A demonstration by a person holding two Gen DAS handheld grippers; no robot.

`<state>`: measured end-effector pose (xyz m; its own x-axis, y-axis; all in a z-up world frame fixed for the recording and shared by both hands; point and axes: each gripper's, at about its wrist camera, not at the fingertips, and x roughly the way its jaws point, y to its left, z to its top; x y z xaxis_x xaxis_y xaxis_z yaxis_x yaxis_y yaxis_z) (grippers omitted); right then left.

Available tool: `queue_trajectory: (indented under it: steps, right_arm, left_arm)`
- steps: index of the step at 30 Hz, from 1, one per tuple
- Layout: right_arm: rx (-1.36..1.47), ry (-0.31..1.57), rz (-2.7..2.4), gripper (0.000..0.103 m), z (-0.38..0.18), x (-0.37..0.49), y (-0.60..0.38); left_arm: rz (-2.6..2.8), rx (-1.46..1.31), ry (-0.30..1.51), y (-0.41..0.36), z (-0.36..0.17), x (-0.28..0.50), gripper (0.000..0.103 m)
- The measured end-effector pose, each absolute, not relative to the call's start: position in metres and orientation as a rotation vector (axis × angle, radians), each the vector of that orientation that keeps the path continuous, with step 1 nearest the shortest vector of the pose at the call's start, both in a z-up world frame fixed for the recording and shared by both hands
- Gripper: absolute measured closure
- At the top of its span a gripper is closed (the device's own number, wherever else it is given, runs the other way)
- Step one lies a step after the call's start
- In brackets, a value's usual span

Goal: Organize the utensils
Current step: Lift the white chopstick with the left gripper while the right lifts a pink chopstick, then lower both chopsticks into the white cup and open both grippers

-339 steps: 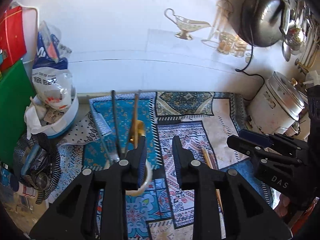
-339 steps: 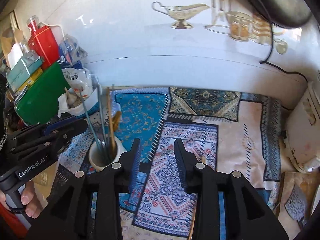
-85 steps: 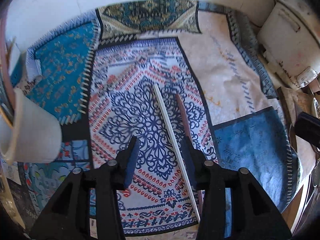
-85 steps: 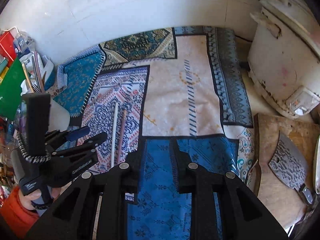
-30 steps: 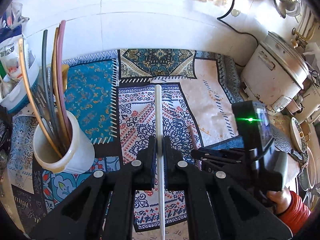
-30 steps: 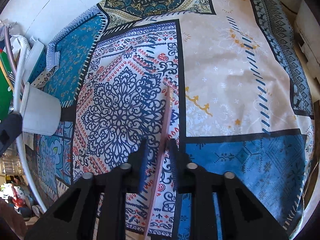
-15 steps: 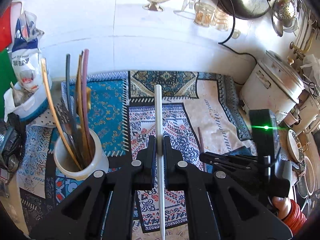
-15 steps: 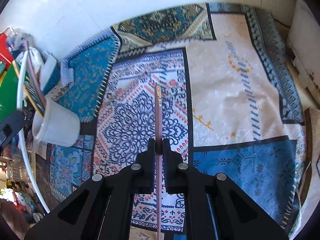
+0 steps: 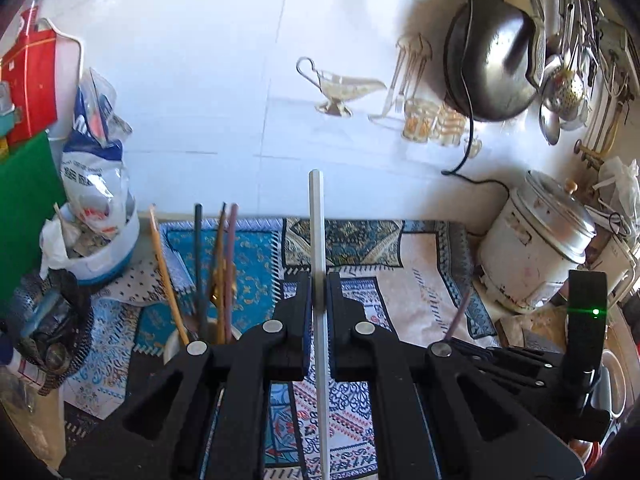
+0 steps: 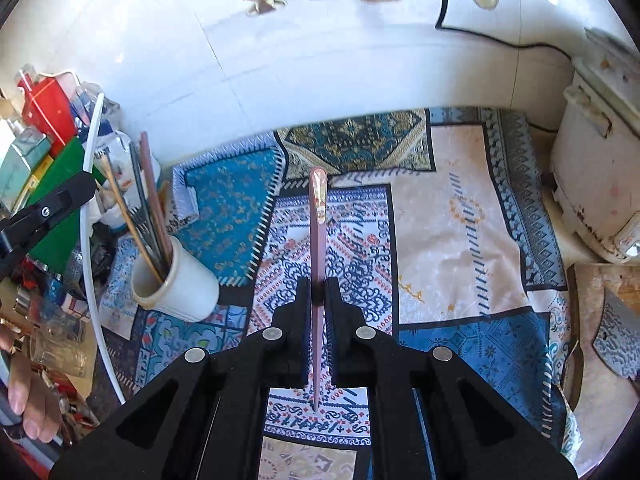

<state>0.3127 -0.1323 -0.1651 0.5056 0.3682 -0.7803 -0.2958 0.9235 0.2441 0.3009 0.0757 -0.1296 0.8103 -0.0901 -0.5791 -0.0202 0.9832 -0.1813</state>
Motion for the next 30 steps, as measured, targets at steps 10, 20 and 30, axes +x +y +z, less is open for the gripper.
queue_trajectory:
  steps: [10, 20, 30]
  right_arm:
    - [0.061, 0.871, 0.415, 0.097, -0.125, 0.31, -0.111]
    - [0.041, 0.75, 0.499, 0.097, -0.077, 0.305, -0.068]
    - [0.058, 0.719, 0.572, 0.097, -0.07, 0.307, -0.029]
  left_arm:
    - [0.039, -0.187, 0.544, 0.118, -0.109, 0.3, 0.098]
    - [0.114, -0.174, 0.425, 0.154, -0.088, 0.304, 0.098]
    - [0.181, -0.152, 0.4, 0.17, -0.11, 0.337, 0.098]
